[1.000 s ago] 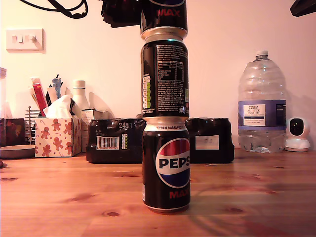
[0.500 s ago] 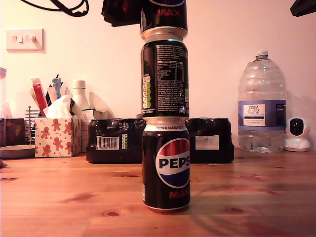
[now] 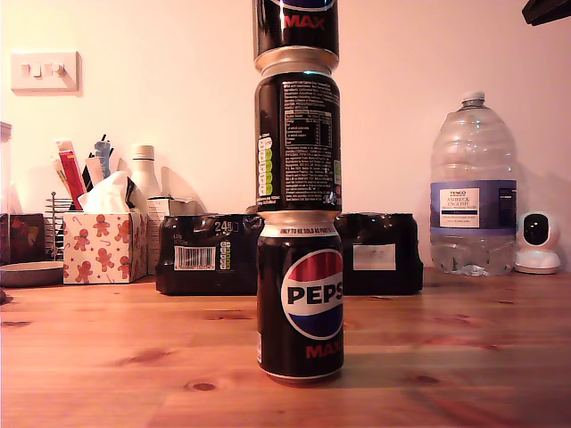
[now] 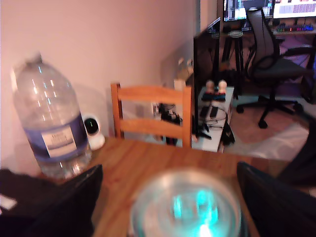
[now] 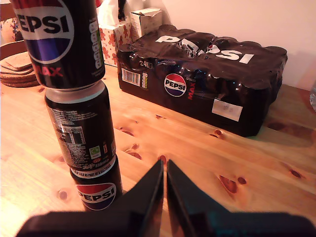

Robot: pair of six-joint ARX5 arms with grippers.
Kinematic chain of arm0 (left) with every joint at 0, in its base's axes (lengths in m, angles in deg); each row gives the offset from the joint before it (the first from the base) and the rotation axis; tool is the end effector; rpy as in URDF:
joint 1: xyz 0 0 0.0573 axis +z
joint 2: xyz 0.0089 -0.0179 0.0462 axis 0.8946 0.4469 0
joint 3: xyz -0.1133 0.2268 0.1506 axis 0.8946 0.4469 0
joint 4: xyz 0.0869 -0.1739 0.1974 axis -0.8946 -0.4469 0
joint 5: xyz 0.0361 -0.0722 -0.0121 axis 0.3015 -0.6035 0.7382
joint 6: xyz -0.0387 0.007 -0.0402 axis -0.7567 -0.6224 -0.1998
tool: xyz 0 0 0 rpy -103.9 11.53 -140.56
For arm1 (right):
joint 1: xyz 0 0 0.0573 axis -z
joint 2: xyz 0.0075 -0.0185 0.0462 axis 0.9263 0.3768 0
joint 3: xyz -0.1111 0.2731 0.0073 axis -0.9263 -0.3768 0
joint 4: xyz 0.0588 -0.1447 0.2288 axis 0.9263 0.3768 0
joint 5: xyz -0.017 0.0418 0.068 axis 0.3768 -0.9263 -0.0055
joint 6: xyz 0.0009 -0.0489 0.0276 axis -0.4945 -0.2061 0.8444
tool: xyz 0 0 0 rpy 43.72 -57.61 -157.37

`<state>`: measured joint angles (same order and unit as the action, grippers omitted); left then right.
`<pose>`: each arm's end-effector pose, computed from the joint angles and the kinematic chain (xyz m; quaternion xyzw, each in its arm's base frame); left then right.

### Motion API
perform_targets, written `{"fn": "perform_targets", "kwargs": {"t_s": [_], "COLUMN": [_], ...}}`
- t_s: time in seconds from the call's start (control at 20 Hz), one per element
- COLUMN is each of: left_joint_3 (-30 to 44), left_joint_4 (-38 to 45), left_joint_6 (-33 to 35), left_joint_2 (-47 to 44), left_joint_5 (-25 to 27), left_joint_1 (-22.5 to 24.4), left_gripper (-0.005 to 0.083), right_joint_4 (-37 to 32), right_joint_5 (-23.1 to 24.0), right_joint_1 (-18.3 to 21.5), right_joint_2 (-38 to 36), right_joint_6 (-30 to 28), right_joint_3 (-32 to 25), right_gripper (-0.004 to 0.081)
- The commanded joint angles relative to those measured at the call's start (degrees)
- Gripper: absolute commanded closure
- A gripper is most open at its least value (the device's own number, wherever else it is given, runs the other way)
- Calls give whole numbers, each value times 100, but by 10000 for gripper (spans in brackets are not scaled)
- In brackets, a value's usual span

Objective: Stack up the Pepsi cans on top of each other

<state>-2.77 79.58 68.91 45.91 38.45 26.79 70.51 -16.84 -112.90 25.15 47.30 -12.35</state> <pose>0.2480 -0.2078 0.3915 0.0445 0.0211 -0.5818 0.8119 0.0867 0.0743 0.2906 -0.0669 0.1410 0.2493 0.9558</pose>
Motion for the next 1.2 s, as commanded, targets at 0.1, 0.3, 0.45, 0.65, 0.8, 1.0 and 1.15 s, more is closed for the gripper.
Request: {"fn": "perform_targets", "kwargs": {"t_s": [0.1,0.3,0.45,0.65,0.8,1.0,1.15], "left_joint_3": [-221,-433,-570,-890,-1082,-1086,-1078], "left_joint_4": [-125,-339,-354,-723,-997,-1351,-1926], "left_joint_6": [-33,-31,-28,-13,44,199,295], "left_joint_2": [-85,-94,-101,-101,-164,-461,-695], "left_joint_5": [-15,-15,-13,-11,13,341,437], "left_joint_1": [-26,-26,-26,-24,0,214,546], "left_gripper": [-17,-16,21,428,787,786,786], "right_joint_4": [-101,-146,-236,-238,-365,-586,-870], "right_joint_5": [2,31,28,-24,-44,-219,-516], "right_joint_1": [22,22,22,98,299,837,1349], "right_joint_2": [15,15,15,15,15,11,9], "right_joint_6": [2,0,-13,-76,-170,-243,-247], "right_joint_3": [-31,-31,-31,-31,-33,-33,-46], "right_gripper": [780,780,780,780,780,780,780]}}
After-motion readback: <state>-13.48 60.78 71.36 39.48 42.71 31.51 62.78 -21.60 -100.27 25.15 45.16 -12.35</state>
